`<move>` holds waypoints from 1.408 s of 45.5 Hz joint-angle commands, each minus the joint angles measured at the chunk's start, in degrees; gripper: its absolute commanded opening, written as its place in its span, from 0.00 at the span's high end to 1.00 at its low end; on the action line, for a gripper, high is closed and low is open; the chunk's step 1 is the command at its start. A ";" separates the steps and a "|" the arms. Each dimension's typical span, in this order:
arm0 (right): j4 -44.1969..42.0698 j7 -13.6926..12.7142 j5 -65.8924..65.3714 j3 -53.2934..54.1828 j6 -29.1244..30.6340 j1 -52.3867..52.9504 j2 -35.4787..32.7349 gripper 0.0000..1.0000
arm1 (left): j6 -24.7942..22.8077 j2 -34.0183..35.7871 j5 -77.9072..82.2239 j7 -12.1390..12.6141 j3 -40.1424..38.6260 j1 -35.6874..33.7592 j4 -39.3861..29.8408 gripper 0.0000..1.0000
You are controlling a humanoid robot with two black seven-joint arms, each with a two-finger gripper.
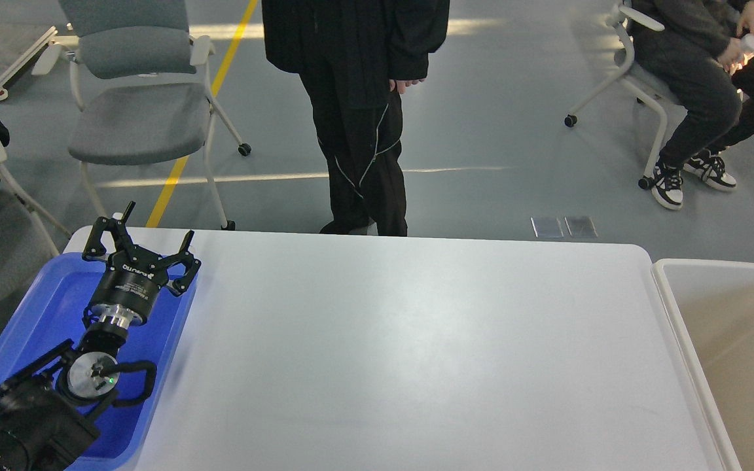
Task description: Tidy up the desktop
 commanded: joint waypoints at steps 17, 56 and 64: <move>-14.48 0.35 9.87 0.23 -4.14 -16.73 4.89 1.00 | -0.01 -0.05 -0.01 0.00 -0.02 0.00 -0.01 0.00; -38.40 1.67 27.26 1.02 -4.93 -31.76 31.35 1.00 | 0.07 -0.05 -0.01 0.00 -0.02 0.00 -0.01 0.00; -38.40 -0.09 29.38 1.20 -7.92 -32.20 32.58 1.00 | 0.07 -0.05 -0.01 0.00 -0.02 0.00 -0.01 0.00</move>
